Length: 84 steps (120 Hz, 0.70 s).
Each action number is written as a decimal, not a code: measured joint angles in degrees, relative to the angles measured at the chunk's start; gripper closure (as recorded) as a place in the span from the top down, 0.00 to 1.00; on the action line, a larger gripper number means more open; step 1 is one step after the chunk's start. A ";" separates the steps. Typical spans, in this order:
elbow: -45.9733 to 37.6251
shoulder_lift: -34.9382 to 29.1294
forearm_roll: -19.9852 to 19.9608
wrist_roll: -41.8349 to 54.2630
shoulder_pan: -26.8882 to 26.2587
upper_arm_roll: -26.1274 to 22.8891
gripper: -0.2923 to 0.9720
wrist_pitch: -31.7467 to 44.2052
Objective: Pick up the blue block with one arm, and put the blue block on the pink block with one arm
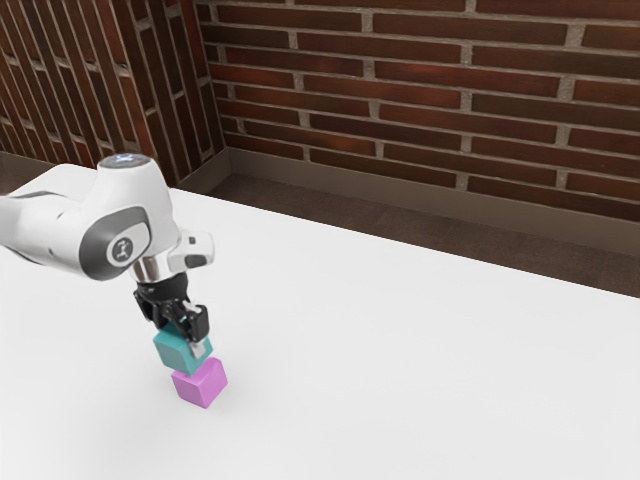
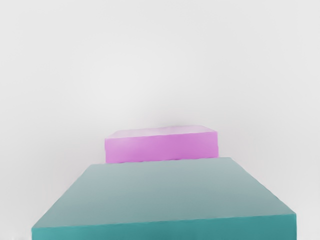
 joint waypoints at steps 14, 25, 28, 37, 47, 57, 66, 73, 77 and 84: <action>-0.23 1.28 -0.15 0.45 -0.40 0.05 0.50 -0.21; 0.11 2.18 -0.32 0.75 -0.88 0.08 0.50 0.17; 0.17 2.24 -0.35 0.82 -0.91 0.08 0.50 0.25; 0.18 1.84 -0.47 1.02 -0.68 0.09 0.50 0.44; 0.17 1.73 -0.55 1.18 -0.52 0.09 0.50 0.59; 0.22 1.89 -0.59 1.21 -0.61 0.09 0.50 0.86; 0.25 2.04 -0.61 1.23 -0.49 0.09 0.50 1.13; 0.29 2.09 -0.62 1.24 -0.40 0.09 0.50 1.29; 0.32 2.14 -0.62 1.24 -0.38 0.09 0.50 1.36; 0.52 2.24 -0.62 1.25 -0.41 0.09 0.50 1.45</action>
